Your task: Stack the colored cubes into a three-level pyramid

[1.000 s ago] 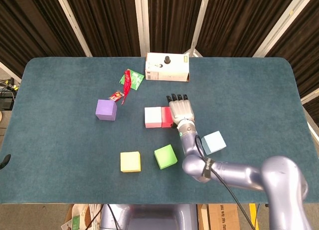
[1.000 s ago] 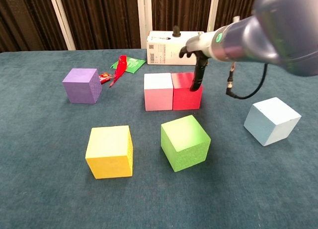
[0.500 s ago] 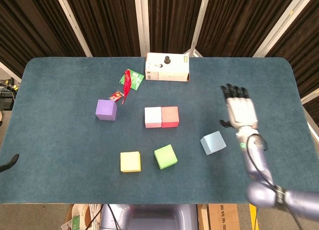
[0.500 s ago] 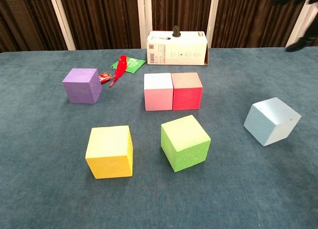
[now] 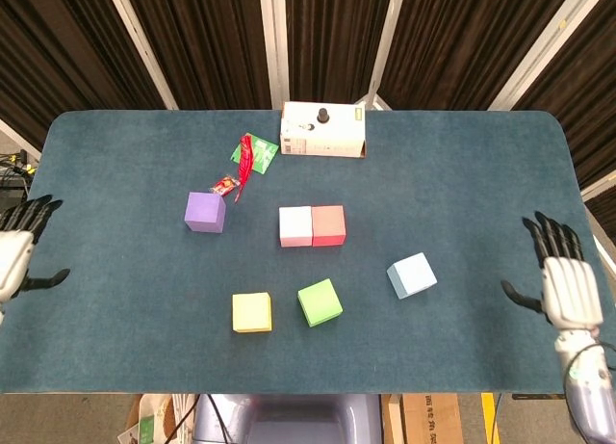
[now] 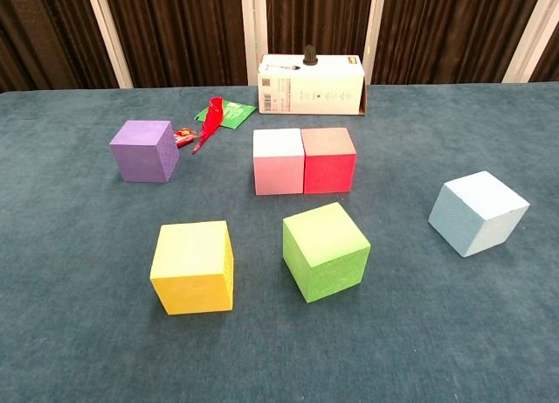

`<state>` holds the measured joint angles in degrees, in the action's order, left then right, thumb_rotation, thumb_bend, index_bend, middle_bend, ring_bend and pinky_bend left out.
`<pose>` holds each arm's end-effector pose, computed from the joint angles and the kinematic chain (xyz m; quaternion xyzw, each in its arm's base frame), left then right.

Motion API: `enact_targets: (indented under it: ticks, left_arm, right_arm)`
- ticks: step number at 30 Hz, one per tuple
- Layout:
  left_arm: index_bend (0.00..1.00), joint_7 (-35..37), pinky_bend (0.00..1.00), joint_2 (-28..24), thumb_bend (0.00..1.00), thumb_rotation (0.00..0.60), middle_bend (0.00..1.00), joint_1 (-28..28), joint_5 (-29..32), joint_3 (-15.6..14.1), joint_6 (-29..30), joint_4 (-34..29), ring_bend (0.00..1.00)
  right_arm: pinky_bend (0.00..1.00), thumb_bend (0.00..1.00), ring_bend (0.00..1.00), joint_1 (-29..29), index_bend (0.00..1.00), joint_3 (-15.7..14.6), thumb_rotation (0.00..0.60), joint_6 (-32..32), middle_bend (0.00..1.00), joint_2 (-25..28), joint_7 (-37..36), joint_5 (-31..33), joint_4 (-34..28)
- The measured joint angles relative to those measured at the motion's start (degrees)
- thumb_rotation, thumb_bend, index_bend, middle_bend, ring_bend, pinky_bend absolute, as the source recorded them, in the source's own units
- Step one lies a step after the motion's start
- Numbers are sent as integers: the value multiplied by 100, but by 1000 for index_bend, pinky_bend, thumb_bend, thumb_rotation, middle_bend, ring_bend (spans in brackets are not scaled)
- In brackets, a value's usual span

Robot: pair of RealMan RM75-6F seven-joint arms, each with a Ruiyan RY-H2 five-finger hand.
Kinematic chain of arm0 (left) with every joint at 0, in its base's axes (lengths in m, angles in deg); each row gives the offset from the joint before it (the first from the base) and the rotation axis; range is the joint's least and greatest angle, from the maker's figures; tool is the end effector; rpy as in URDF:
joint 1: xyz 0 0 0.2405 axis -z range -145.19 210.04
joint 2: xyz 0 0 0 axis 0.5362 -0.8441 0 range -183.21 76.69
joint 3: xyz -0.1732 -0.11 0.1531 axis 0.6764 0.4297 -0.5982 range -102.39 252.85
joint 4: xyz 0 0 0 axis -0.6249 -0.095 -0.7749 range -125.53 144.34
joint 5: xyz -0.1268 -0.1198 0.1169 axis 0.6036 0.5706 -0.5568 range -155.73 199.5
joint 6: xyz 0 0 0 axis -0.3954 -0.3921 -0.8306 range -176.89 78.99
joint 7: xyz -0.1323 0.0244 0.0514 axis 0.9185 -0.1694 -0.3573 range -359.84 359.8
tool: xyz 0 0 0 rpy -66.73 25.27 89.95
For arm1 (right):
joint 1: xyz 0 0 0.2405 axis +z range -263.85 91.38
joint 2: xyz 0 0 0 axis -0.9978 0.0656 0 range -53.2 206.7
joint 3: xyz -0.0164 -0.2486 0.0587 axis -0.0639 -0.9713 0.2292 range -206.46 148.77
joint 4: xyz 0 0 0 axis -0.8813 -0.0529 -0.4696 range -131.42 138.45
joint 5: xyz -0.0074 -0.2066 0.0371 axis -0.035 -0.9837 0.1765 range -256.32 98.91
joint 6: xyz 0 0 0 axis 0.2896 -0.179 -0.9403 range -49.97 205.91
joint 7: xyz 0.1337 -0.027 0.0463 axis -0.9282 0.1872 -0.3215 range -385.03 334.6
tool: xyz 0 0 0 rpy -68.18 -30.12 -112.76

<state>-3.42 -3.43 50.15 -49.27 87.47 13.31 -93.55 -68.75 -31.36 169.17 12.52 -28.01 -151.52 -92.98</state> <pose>-0.2684 0.2717 0.2025 -0.6312 -0.4133 -0.3336 0.5652 -0.2873 -0.2248 0.1652 0.5451 -0.4039 0.4432 0.5859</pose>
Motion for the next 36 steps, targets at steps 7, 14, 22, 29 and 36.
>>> enact_targets:
  ticks: [7,14,22,29,36]
  left_arm:
    - [0,-474,0,-11,262,600,0,913,739,185,-1002,177,0]
    - [0,-978,0,449,262,600,0,1690,1462,239,-1689,779,0]
    - [0,-1589,0,1309,262,600,0,2517,2423,87,-2254,1925,0]
    - [0,-1811,0,1951,262,600,0,3061,3106,-106,-2701,2635,0]
    - [0,-1872,0,2434,262,600,0,3410,3317,-284,-2863,2955,0]
  right_arm:
    - [0,241,0,-492,108,-139,600,309,43,-385,-43,-487,455]
    - [0,240,0,-636,108,74,600,218,43,-459,321,-349,335]
    - [0,240,0,-711,108,291,600,-64,43,-561,608,-126,239]
    - [0,241,0,-755,108,416,600,-264,43,-614,742,-45,228]
    - [0,242,0,-776,108,527,600,-465,43,-638,926,63,204]
